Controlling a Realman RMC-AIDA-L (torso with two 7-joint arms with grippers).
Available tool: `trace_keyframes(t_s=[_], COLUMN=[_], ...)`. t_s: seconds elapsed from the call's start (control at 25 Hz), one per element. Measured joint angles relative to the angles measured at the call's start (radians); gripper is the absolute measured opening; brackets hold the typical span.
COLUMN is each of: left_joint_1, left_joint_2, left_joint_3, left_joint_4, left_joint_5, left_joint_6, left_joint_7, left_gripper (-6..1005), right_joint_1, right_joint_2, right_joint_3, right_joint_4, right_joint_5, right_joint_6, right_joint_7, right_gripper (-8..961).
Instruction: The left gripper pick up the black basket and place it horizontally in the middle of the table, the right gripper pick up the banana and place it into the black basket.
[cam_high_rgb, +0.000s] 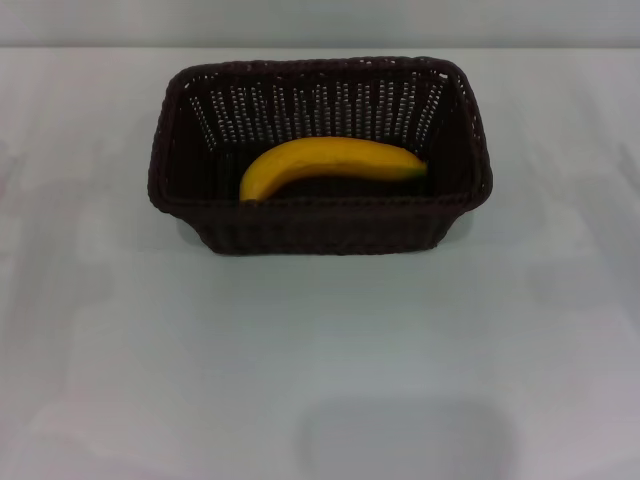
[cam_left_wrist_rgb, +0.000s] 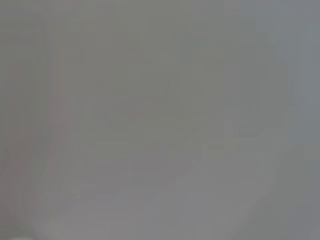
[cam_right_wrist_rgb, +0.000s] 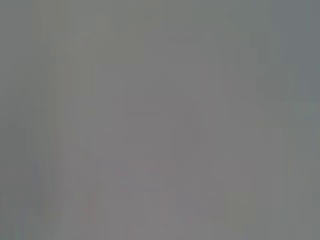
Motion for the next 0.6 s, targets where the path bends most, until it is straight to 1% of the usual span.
trace_keyframes(t_s=[0.04,0.12,0.24,0.44,0.6], left_joint_1=[-0.002,-0.007,-0.022,-0.036,-0.029], left_joint_2=[0.0,-0.001,-0.002,-0.003,-0.004], left_joint_3=[-0.001,-0.006,-0.005,0.0,0.001], left_joint_4=[-0.007,-0.045,-0.094,-0.102,-0.103], left_joint_5=[-0.002,-0.026,-0.076,-0.072,-0.073], left_joint_6=[-0.012,-0.065,-0.122,-0.111,-0.108], left_joint_7=[0.021,0.1,0.158,0.153,0.15], left_gripper=[875,875,875,875,875], right_joint_1=[-0.005,-0.01,-0.027,-0.032,-0.03], right_joint_2=[0.0,0.0,0.0,0.0,0.0], right_joint_3=[0.025,0.029,0.033,0.034,0.042], right_joint_4=[0.026,0.03,0.038,0.056,0.058], right_joint_5=[0.001,0.001,0.002,0.002,0.003], right_joint_6=[0.016,0.021,0.05,0.09,0.104], right_joint_7=[-0.018,-0.022,-0.023,-0.021,-0.018], right_gripper=[837,838,839,841,841])
